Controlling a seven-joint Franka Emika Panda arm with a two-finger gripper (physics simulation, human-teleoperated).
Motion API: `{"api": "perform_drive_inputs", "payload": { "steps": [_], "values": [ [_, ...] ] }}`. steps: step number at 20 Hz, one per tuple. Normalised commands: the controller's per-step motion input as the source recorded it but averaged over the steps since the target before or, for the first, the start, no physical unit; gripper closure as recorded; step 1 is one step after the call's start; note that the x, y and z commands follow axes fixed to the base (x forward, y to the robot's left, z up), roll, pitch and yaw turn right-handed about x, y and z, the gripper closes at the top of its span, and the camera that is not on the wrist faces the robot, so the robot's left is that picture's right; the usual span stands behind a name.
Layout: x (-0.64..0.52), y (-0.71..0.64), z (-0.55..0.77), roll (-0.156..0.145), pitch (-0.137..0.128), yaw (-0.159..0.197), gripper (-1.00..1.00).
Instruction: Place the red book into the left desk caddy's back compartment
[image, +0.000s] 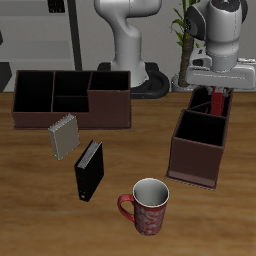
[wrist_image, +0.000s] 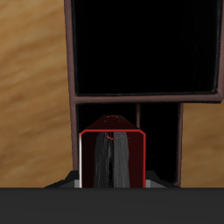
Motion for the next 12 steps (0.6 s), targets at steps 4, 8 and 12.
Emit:
{"api": "perform_drive_inputs", "payload": {
  "steps": [4, 8, 12],
  "values": [
    [0.07, 0.02, -0.20, 0.001, 0.032, 0.020, 1.00],
    [0.11, -0.02, -0.18, -0.013, 0.034, 0.006, 1.00],
    [0.10, 0.01, -0.21, 0.011, 0.037, 0.032, 1.00]
  ]
}}
